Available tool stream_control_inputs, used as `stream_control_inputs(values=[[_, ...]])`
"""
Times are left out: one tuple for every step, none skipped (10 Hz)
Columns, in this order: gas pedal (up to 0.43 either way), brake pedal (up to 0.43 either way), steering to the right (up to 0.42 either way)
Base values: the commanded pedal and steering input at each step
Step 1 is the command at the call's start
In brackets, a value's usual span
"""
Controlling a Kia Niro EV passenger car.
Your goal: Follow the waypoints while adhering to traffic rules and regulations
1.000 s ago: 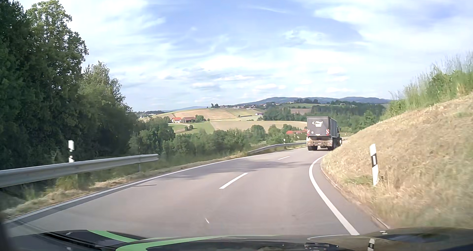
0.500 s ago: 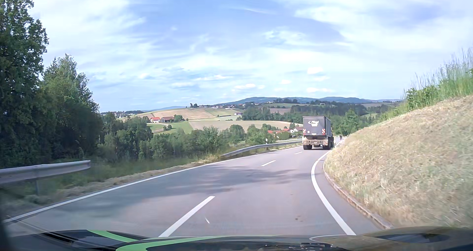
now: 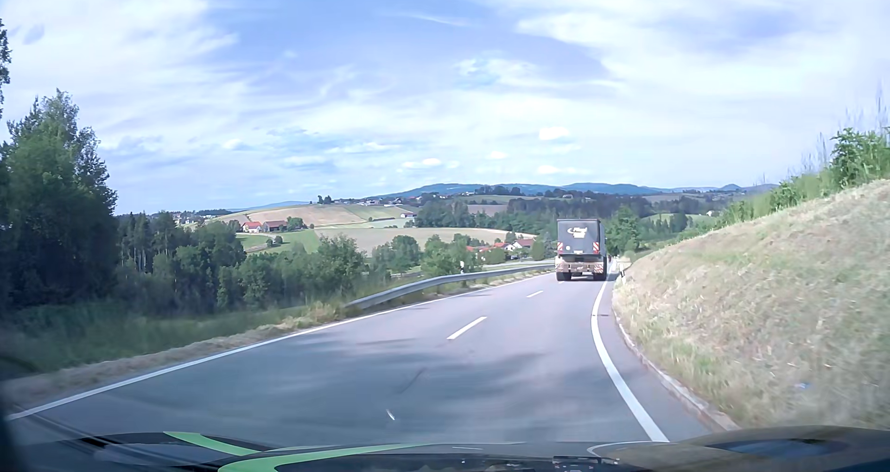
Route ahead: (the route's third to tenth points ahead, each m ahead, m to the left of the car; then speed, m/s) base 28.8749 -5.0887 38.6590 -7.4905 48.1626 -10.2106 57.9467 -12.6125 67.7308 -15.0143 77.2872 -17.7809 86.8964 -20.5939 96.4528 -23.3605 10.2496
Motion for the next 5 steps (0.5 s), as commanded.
stream_control_inputs(values=[[0.000, 0.000, 0.069], [0.000, 0.000, 0.070], [0.000, 0.000, 0.070], [0.000, 0.000, 0.070], [0.000, 0.000, 0.070]])
